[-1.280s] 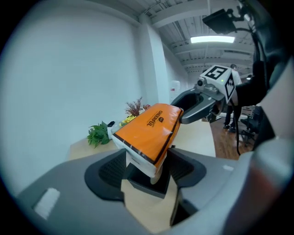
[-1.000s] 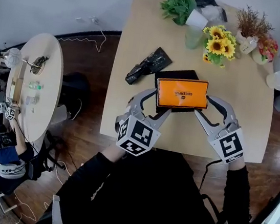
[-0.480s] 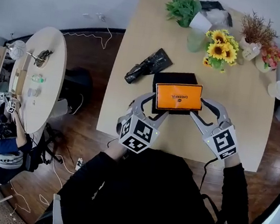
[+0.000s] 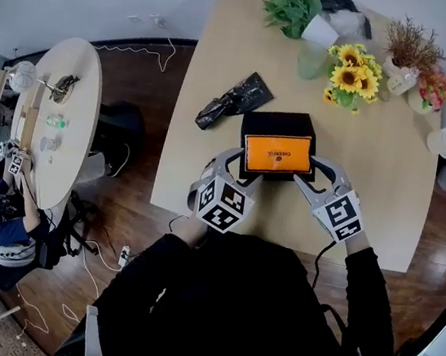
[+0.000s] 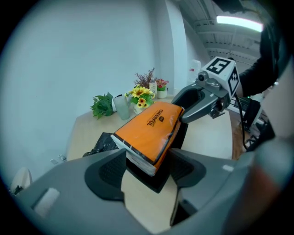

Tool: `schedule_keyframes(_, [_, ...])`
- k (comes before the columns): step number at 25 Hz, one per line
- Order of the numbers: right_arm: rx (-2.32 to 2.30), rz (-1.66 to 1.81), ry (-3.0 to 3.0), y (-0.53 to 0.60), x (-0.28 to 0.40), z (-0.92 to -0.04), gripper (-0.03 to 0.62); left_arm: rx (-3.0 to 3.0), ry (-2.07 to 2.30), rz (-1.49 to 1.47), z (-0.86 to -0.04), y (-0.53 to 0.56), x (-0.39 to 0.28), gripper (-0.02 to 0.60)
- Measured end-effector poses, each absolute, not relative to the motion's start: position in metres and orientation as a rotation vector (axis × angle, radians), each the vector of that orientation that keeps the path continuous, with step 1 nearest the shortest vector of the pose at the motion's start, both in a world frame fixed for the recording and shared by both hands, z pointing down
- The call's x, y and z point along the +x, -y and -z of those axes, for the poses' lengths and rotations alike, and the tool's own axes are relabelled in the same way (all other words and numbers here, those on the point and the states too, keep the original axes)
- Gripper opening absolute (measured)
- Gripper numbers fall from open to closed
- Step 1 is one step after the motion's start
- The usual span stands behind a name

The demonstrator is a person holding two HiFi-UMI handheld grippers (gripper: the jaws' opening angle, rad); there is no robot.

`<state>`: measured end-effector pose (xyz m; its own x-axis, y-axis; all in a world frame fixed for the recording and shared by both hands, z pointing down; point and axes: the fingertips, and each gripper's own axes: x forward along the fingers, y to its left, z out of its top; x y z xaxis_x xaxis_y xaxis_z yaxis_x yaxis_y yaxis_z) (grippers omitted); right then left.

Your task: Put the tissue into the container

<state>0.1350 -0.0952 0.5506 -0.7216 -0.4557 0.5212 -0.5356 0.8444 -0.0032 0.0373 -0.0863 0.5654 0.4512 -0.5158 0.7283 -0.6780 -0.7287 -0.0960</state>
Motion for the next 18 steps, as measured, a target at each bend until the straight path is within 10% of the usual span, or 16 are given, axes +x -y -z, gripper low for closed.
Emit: schedule_keyframes(18, [0.717, -0.266, 2.477, 0.094, 0.14, -0.571, 0.193, 2.466, 0.984, -1.181, -0.583, 0.086, 0.042, 0.261])
